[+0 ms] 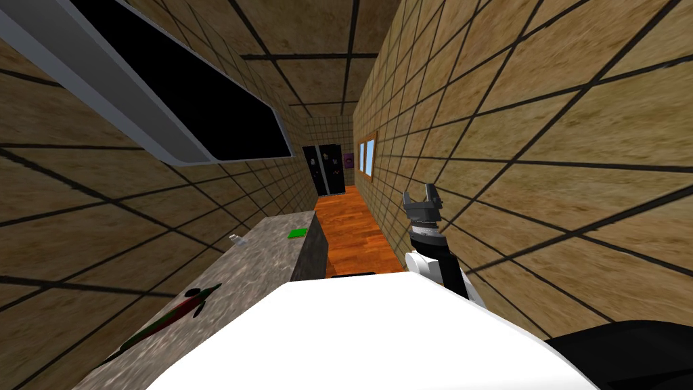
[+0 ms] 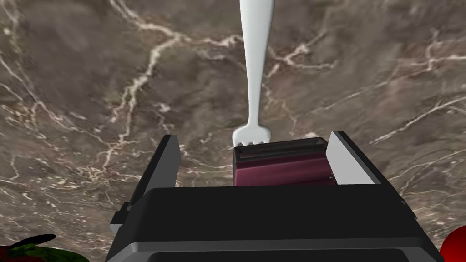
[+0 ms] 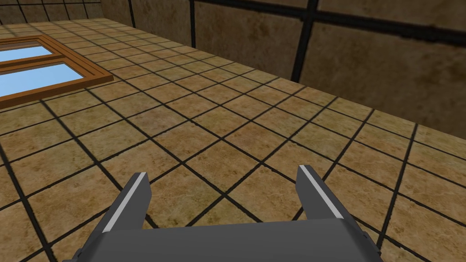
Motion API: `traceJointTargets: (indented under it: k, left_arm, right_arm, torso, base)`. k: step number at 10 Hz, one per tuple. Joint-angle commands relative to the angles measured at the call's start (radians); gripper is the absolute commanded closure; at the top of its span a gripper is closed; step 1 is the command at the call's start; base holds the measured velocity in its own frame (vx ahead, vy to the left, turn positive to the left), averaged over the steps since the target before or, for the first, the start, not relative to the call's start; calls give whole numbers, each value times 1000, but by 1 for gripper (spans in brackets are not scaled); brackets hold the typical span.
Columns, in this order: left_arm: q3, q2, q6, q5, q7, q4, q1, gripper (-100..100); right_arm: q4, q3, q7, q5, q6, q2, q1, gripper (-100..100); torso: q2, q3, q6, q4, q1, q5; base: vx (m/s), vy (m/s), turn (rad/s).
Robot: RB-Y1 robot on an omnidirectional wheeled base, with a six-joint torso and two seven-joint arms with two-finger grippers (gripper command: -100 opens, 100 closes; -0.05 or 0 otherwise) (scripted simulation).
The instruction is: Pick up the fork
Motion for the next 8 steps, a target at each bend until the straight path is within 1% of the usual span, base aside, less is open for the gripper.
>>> traceJointTargets:
  k: [1, 2, 3, 4, 5, 6, 7, 8]
  left_arm:
    - [0, 0, 0, 0, 0, 0, 0, -100]
    - [-1, 2, 2, -1, 1, -1, 0, 0]
    - [-24, -2, 2, 2, -8, 15, -30, -100]
    - [-47, -6, 3, 5, -17, 32, -59, -100]
    - [-59, -7, 3, 6, -21, 40, -74, -100]
    - [-82, -11, 4, 9, -30, 56, -103, -100]
    - [-94, -13, 4, 10, -35, 64, -118, -100]
    - [-117, -16, 5, 13, -43, 80, -147, -100]
  right_arm:
    - [0, 0, 0, 0, 0, 0, 0, 0]
    - [0, 0, 0, 0, 0, 0, 0, 0]
    - [0, 0, 0, 0, 0, 0, 0, 0]
    - [0, 0, 0, 0, 0, 0, 0, 0]
    - [0, 0, 0, 0, 0, 0, 0, 0]
    - [0, 0, 0, 0, 0, 0, 0, 0]
    - [0, 0, 0, 0, 0, 0, 0, 0]
    - [0, 0, 0, 0, 0, 0, 0, 0]
  torso:
    - [0, 0, 0, 0, 0, 0]
    - [-1, 0, 0, 0, 0, 0]
    - [-1, -1, 0, 0, -1, 0]
    - [-2, -1, 0, 0, 0, 0]
    - [-2, -1, 0, 0, 0, 0]
    - [-2, -1, 0, 0, 0, 0]
    - [-2, -1, 0, 0, 0, 0]
    - [-2, -1, 0, 0, 0, 0]
  base:
    - [-16, 16, -15]
    - [0, 0, 0]
    - [0, 0, 0]
    - [9, -9, 11]
    - [10, -10, 7]
    - [8, -9, 7]
    - [7, -7, 7]
    - [6, -9, 6]
